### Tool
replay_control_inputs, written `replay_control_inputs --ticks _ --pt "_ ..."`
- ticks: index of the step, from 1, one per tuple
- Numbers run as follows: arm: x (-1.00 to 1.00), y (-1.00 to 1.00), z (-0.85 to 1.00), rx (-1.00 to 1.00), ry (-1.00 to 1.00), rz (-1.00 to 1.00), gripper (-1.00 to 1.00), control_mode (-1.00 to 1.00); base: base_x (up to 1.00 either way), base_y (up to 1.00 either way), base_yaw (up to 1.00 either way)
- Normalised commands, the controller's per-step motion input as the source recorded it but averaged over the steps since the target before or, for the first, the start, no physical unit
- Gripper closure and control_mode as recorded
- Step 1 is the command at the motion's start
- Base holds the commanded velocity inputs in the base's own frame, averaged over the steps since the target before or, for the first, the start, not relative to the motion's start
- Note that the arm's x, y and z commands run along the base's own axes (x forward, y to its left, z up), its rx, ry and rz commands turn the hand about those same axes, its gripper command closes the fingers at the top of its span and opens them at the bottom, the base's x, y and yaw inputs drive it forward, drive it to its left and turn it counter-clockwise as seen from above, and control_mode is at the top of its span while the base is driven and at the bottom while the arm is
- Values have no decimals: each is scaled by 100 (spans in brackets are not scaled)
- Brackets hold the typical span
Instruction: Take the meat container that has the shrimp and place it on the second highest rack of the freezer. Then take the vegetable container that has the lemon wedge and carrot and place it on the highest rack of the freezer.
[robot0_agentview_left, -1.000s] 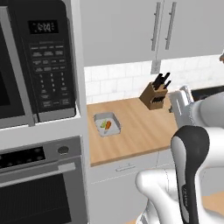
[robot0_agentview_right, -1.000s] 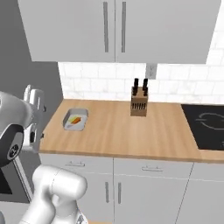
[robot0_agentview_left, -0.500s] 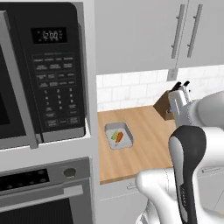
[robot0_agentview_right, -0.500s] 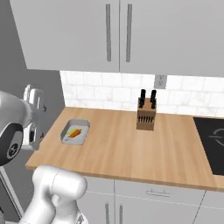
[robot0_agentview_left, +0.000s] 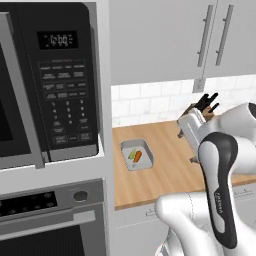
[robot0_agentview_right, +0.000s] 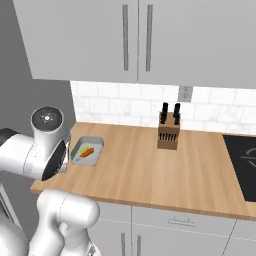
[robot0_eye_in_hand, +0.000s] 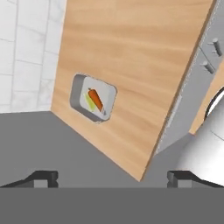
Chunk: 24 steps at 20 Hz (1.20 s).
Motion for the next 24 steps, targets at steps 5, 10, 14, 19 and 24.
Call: replay_control_inputs --ticks 5,10,14,19,24 --pt "78 16 -86 0 2 10 -100 -100 0 0 0" --pt "42 10 -82 -1 4 4 -100 -100 0 0 0" --pt "27 0 -80 -1 12 0 -100 -100 0 0 0" --pt "54 0 -63 0 12 0 -100 -100 0 0 0" --pt "56 0 -50 0 10 0 -100 -100 0 0 0"
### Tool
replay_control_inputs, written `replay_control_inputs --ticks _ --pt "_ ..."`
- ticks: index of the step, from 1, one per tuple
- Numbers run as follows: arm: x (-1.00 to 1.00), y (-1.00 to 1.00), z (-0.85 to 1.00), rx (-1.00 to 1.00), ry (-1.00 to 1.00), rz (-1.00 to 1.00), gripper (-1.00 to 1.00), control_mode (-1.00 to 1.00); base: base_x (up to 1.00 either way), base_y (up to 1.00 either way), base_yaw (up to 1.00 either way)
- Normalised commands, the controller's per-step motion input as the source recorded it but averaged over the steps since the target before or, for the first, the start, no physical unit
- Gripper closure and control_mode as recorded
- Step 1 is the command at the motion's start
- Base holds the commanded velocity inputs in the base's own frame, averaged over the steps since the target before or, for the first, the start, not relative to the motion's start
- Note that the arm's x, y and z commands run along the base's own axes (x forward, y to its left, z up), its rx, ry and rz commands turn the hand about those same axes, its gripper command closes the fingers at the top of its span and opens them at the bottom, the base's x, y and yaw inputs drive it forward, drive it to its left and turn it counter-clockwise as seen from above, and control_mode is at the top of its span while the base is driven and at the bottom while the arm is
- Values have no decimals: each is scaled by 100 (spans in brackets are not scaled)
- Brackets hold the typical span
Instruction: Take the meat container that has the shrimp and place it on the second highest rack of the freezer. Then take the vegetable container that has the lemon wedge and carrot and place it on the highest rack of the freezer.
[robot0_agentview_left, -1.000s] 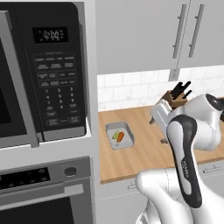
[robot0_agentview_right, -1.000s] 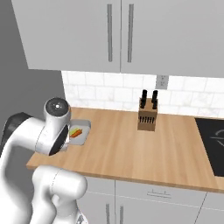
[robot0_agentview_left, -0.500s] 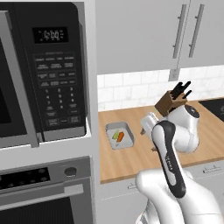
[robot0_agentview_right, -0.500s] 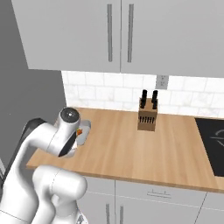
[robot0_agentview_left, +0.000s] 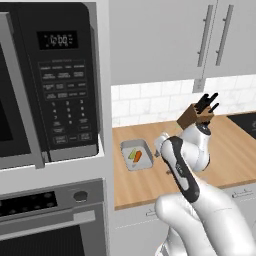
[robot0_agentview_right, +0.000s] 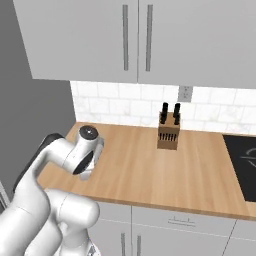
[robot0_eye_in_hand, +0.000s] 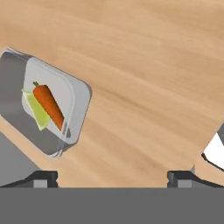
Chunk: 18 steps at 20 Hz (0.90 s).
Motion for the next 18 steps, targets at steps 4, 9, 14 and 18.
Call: replay_control_inputs --ticks 4,9,14,18 --pt "54 0 -50 0 9 0 -100 -100 0 0 0" --pt "50 0 -75 0 8 0 -100 -100 0 0 0" --pt "51 0 -54 0 4 0 -100 -100 0 0 0" --pt "40 0 -45 0 6 0 -100 -100 0 0 0"
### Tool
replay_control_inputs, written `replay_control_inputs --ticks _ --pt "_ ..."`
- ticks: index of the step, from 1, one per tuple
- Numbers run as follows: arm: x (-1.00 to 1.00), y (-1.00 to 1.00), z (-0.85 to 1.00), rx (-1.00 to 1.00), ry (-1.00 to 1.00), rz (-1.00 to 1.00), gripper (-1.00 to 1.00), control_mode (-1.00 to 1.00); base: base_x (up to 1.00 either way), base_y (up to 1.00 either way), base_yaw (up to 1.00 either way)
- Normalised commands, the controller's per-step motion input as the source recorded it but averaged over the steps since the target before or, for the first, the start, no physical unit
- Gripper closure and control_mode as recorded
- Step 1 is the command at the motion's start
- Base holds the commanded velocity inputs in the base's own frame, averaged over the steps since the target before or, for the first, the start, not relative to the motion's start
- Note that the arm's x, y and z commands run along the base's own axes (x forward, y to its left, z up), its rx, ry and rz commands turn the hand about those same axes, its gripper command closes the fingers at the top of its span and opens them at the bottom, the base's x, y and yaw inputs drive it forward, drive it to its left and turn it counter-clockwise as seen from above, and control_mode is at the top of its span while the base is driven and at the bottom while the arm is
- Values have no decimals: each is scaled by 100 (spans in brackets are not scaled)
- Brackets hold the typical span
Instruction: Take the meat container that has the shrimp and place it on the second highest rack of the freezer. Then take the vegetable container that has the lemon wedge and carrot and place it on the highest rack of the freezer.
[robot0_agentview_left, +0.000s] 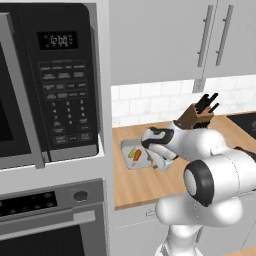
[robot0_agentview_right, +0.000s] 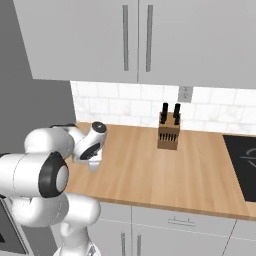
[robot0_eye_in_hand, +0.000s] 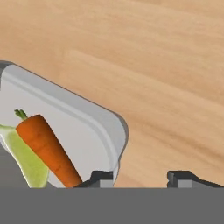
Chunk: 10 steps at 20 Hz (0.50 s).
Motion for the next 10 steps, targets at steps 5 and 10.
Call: replay_control_inputs --ticks 5,10 --pt "31 2 -35 0 5 0 -100 -100 0 0 0" --pt "0 -2 -28 1 0 0 -100 -100 0 0 0"
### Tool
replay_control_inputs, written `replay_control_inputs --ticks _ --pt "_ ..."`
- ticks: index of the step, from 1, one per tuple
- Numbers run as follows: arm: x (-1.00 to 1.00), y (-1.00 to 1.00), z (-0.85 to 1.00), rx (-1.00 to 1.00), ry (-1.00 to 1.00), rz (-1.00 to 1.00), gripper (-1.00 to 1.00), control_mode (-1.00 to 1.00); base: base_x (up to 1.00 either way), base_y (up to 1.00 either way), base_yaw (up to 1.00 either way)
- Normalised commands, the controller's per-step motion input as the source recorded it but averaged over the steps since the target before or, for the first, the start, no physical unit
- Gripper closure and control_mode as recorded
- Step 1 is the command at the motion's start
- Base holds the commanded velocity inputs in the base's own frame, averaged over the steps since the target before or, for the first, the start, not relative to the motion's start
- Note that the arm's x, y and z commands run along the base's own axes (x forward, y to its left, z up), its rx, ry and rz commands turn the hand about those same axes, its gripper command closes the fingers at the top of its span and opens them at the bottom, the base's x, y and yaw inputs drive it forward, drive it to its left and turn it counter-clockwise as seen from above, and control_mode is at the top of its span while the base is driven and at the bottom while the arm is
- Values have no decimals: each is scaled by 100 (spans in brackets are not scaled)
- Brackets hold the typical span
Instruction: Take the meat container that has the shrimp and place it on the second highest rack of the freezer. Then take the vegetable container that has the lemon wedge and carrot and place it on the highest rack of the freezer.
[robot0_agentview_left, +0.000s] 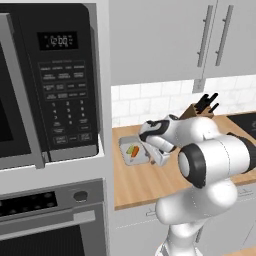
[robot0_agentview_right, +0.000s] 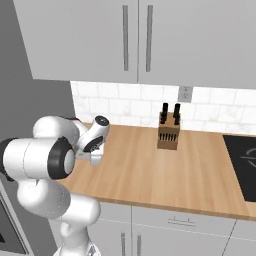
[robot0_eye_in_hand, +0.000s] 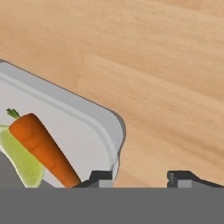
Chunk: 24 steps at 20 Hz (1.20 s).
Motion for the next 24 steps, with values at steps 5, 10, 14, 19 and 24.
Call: replay_control_inputs --ticks 5,10,14,19,24 --pt "5 -6 -16 2 -2 0 -100 -100 0 0 0" --pt "20 0 -22 0 1 0 -100 -100 0 0 0" --pt "47 0 -55 0 8 0 -100 -100 0 0 0" --pt "5 8 -81 0 4 0 100 -100 0 0 0" --pt "0 4 -37 0 0 0 100 -100 0 0 0"
